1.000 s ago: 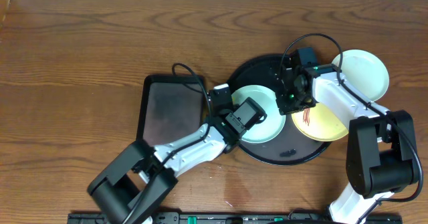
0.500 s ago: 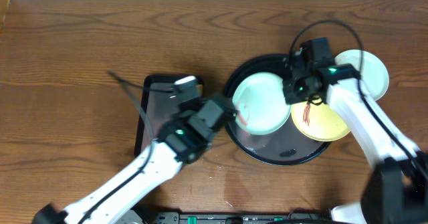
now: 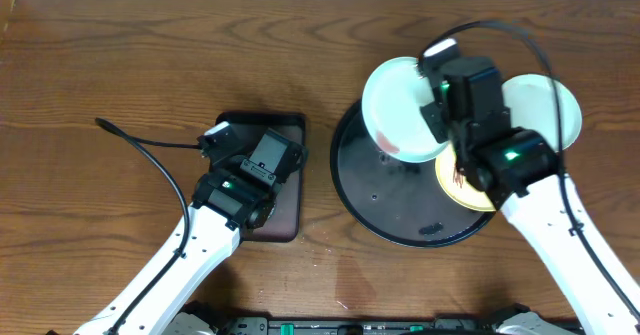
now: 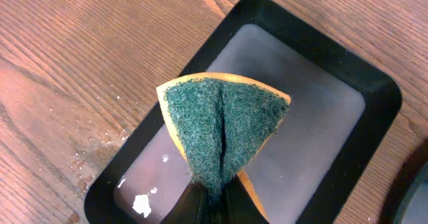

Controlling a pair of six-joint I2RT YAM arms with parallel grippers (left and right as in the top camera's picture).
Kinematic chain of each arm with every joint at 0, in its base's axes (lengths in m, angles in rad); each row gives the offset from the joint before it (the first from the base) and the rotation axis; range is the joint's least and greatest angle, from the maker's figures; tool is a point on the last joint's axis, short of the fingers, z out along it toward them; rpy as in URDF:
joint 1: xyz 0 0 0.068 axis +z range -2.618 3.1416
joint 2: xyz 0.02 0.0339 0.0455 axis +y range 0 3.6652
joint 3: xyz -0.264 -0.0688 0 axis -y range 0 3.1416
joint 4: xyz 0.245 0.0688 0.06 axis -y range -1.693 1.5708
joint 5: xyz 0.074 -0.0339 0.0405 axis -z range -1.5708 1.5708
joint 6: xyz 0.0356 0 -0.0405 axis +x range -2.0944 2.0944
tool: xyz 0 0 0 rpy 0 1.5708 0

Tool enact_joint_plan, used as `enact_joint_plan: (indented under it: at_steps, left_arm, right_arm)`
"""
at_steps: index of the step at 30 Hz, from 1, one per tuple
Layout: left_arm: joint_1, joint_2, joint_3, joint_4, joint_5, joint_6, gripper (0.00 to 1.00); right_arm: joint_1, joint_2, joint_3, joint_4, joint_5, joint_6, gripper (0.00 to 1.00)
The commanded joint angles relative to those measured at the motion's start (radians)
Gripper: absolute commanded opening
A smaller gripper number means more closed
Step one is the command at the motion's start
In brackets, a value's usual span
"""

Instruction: Clean dirty plates on tray and stack at the side

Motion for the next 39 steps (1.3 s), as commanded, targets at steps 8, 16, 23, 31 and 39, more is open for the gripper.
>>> enact_joint_plan:
  at_steps: [8,16,23,31,39]
  left_arm:
    - [0.005,-0.002,-0.016,-0.007,-0.002,0.0,0.07]
    - [0.005,-0.002,-0.021,-0.007,-0.002,0.0,0.07]
    - [0.005,-0.002,-0.021,-0.006,-0.002,0.0,0.07]
    - [0.005,-0.002,-0.021,-0.006,-0.002,0.0,0.08]
    - [0.005,-0.002,-0.021,-0.007,-0.002,0.0,0.08]
  right_arm:
    - [0.124,-0.006,0.018,0.24,0.372,-0.536,0.01]
    - [0.149,-0.006,0.018,0.297,0.38,-0.661,0.01]
    - [0.143,-0.006,0.017,0.278,0.378,-0.652,0.01]
    - [-0.014,-0.006,0.017,0.237,0.233,-0.31,0.01]
    - [-0.467,0.027,0.017,0.128,-0.244,0.142,0.01]
